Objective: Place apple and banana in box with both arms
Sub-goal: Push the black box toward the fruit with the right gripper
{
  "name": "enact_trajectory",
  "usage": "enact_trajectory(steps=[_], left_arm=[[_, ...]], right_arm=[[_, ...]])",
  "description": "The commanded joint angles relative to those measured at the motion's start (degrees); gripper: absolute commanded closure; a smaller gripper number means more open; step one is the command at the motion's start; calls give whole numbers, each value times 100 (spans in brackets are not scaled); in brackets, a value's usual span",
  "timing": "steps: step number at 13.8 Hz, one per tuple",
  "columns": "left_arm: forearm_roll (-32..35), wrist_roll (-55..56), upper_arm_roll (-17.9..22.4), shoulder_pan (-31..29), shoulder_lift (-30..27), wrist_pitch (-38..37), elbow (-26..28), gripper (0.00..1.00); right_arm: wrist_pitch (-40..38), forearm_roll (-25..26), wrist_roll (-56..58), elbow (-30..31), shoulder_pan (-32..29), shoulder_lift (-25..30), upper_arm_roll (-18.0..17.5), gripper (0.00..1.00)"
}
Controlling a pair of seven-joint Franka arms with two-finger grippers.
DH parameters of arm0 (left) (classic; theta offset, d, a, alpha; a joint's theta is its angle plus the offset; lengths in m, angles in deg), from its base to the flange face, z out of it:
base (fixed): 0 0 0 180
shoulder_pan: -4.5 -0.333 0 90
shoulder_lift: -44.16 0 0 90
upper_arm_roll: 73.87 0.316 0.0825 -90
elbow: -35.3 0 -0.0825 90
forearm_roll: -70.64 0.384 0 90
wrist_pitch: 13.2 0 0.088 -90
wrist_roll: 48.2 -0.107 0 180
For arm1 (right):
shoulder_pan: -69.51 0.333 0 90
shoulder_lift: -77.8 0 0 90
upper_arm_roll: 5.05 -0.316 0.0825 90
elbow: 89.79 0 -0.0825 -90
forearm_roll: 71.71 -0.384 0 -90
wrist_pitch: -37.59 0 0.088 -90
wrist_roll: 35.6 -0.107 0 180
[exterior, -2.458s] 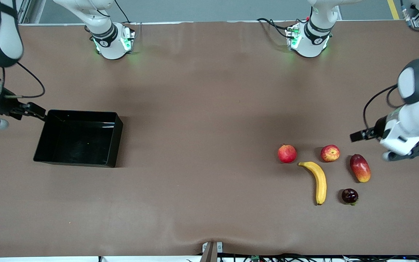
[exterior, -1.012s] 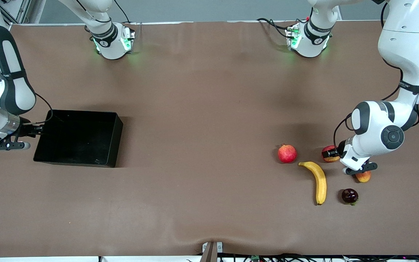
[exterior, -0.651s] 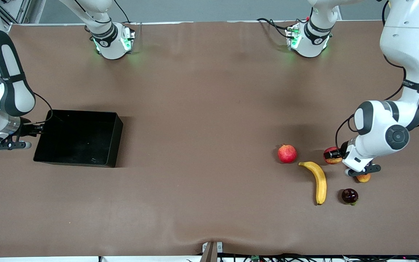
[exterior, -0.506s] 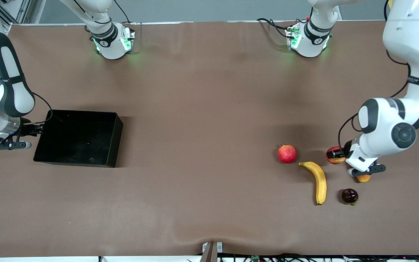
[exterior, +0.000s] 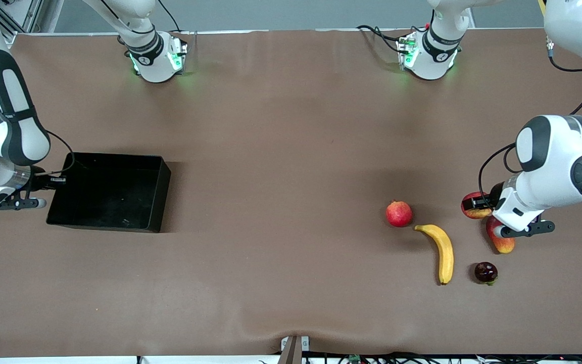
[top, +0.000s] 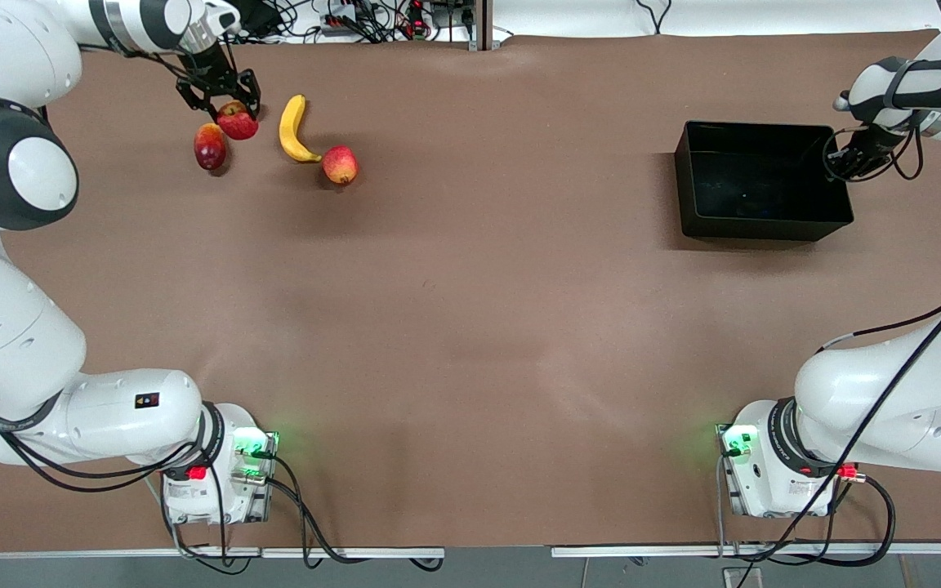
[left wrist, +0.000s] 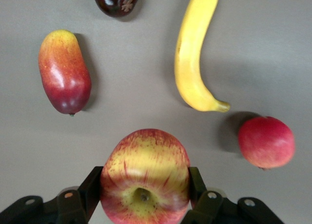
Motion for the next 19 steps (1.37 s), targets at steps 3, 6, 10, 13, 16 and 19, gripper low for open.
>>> enact_trajectory(steps=[3, 6, 10, 13, 16, 19], left_arm=[[14, -50, -90, -22, -304, -668, -376, 100], [14, -33, -134, -13, -463, -746, -376, 100], [14, -24, -151, -13, -533, -817, -376, 100], [14, -50, -151, -31, -551, -966, -385, 100], [14, -59, -160, -22, -551, -967, -385, 100], [5, -33, -195, -22, -656, -993, -376, 100]], right_arm=[[-860, 3, 42, -410, 10, 392, -289, 100], [-1598, -14, -10, -972, 194, 490, -484, 100], [-2407, -294, -571, -1500, 948, 508, -493, 100], [-2471, -787, -1037, -1545, 1494, 482, -493, 100], [-2436, -990, -2221, -1554, 2204, 481, -493, 100], [-2400, -1008, -3444, -1729, 3004, 455, -484, 100]])
